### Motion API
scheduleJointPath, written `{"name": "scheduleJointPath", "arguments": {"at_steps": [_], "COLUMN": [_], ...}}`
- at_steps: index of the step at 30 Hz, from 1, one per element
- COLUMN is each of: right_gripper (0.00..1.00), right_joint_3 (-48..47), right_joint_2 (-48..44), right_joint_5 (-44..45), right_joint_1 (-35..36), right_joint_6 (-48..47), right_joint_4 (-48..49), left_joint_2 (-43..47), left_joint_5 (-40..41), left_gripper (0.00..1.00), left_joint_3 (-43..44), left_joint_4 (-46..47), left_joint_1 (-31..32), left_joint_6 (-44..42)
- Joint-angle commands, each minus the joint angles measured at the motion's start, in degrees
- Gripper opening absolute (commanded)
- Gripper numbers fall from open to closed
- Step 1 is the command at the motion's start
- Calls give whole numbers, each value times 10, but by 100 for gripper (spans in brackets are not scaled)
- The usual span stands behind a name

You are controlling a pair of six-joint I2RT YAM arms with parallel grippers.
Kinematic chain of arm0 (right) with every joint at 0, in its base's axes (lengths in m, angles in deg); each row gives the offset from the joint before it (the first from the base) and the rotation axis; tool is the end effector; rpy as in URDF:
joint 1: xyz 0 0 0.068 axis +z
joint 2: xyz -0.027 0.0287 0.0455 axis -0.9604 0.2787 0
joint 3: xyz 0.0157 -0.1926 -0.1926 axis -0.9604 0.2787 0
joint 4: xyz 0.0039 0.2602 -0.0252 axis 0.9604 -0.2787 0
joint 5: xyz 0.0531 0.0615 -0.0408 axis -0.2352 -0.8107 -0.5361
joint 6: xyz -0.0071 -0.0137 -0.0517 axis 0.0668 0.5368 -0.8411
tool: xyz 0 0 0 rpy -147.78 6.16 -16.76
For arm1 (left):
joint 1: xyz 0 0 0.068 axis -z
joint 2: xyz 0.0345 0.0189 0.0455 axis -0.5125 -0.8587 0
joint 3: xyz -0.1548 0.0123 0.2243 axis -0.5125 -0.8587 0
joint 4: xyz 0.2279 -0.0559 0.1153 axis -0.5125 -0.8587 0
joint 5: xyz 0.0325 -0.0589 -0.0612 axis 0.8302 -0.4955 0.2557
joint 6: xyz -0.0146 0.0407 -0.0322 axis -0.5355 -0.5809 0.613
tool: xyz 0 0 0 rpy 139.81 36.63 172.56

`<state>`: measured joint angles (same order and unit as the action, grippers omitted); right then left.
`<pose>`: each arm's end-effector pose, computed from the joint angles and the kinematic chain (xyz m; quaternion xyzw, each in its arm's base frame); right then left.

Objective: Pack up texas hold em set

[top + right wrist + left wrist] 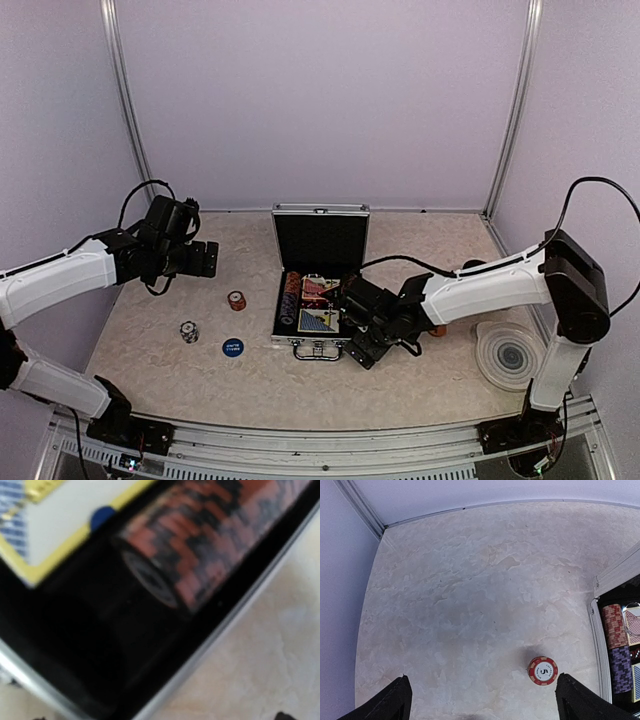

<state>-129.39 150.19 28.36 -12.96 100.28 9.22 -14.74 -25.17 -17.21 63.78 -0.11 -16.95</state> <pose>0.1802 0.2941 0.1580 -0.3487 0.8984 -0.0510 0.2621 0.2407 -0.1253 0.2721 0.0501 0.8985 0.0433 0.4339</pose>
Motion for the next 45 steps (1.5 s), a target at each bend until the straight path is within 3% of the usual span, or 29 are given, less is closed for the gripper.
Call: {"name": "scheduleJointPath", "arguments": {"at_steps": [1, 29, 45], "right_gripper": [99, 99, 99], "right_joint_3": [6, -50, 18], "right_joint_2": [14, 42, -128], "right_joint_5": [25, 32, -10], "right_joint_1": [-22, -98, -98], "right_joint_6": [19, -14, -11], "right_joint_4": [4, 26, 18], "left_joint_2": [-6, -9, -92], "left_joint_5": [-2, -3, -71], "left_gripper": [99, 99, 99], "left_joint_3": [1, 0, 17], "left_joint_4": [6, 5, -21], "left_joint_1": [2, 2, 14], "left_joint_6": [-3, -3, -13]}}
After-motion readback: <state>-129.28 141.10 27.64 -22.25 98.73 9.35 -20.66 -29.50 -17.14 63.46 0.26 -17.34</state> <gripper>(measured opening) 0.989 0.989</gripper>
